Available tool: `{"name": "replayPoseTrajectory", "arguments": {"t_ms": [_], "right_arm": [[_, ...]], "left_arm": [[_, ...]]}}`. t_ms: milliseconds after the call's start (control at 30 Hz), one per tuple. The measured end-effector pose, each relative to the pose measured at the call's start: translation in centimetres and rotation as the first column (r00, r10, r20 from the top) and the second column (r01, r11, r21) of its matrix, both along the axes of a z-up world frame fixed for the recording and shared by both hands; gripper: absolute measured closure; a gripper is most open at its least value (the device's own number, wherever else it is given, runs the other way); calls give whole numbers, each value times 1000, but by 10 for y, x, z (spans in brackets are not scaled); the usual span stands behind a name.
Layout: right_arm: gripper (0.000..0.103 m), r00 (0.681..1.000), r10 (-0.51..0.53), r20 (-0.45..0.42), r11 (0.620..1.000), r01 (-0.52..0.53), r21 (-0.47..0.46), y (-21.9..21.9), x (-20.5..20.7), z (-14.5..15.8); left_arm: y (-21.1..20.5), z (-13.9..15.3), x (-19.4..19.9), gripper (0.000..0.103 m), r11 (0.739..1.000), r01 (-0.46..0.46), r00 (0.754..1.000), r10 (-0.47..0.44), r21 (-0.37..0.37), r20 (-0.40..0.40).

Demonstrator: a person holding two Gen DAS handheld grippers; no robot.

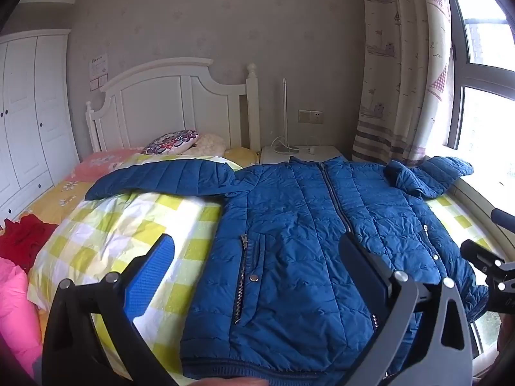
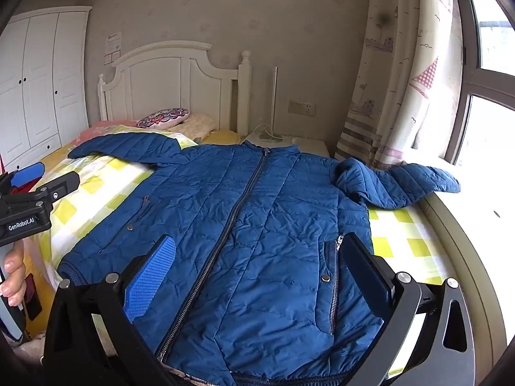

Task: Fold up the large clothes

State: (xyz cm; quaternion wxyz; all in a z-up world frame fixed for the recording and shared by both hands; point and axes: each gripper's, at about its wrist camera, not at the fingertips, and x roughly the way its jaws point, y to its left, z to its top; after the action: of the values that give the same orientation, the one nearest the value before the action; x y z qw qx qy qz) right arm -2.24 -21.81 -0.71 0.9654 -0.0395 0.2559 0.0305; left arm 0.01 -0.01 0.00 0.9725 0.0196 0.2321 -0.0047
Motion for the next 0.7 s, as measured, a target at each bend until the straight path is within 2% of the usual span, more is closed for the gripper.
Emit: {"name": "replayPoseTrajectory", "arguments": {"t_ms": [133,700], "right_arm": [[4,1000,15,-16,999,-14,44,-9,5,-5],[4,999,25,-31,998,-24,56,-10,7,-12]], "left_arm": [[1,0,1,2,1000,4,1000,-4,1,2],[0,-8,-2,2,1000,3,1000,-3,29,4]]}}
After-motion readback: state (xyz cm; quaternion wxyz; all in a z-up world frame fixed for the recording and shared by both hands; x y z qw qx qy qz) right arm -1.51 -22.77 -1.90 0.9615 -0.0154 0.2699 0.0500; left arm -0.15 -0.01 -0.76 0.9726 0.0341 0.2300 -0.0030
